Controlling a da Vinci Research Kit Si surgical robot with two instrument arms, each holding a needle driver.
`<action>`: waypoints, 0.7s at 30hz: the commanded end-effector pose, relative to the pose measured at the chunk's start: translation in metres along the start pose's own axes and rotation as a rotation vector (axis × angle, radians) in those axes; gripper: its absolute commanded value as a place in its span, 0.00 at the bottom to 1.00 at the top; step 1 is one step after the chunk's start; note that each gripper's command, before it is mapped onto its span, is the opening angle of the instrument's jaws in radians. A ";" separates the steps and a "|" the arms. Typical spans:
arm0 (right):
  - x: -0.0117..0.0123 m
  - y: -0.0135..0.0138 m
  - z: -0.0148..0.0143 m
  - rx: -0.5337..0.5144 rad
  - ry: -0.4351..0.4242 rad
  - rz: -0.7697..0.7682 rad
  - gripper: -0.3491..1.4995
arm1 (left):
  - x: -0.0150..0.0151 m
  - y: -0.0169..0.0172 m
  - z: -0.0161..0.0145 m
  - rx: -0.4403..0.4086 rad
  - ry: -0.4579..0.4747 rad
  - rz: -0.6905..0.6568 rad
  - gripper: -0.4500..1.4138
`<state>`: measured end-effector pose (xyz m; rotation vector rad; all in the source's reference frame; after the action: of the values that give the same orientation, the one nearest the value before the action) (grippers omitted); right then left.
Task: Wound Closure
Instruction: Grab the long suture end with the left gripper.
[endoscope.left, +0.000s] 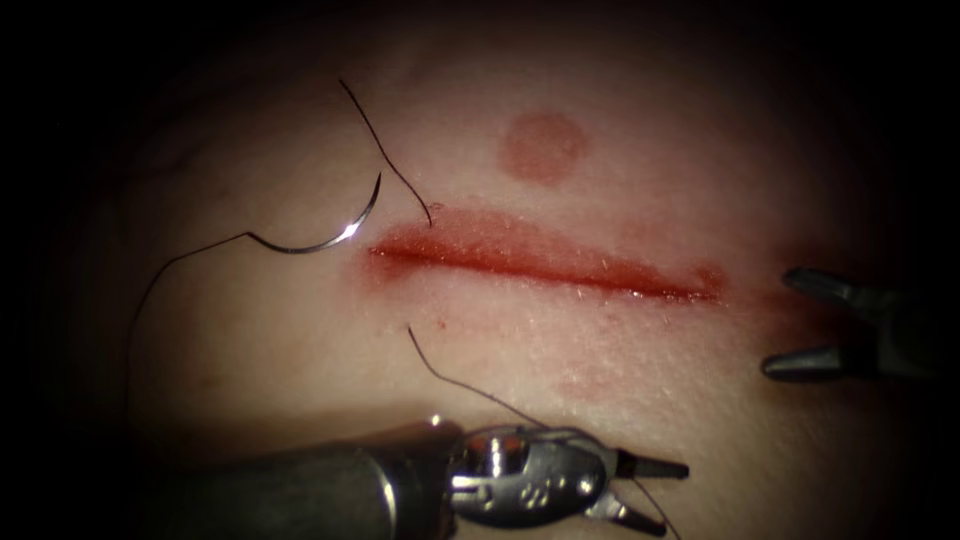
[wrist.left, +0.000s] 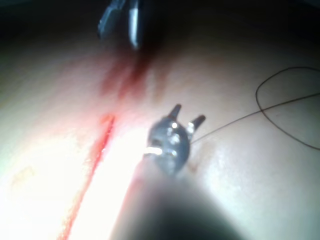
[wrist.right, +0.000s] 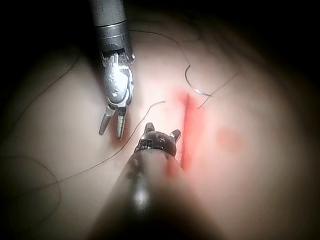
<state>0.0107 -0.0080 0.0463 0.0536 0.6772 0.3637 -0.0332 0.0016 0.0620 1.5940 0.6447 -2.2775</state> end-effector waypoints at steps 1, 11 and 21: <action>-0.0002 -0.0006 0.0009 0.005 -0.003 0.000 0.86 | -0.0006 0.0000 0.0012 -0.014 -0.010 0.006 0.33; -0.0001 -0.0012 0.0015 0.012 -0.006 -0.002 0.86 | -0.0035 0.0001 0.0025 -0.055 -0.064 0.028 0.31; 0.0003 -0.0018 0.0022 0.022 -0.004 -0.001 0.86 | -0.0052 0.0002 0.0051 -0.063 -0.107 0.035 0.31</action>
<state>0.0123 -0.0089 0.0470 0.0717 0.6744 0.3562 -0.0350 -0.0011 0.0679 1.4211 0.6471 -2.2783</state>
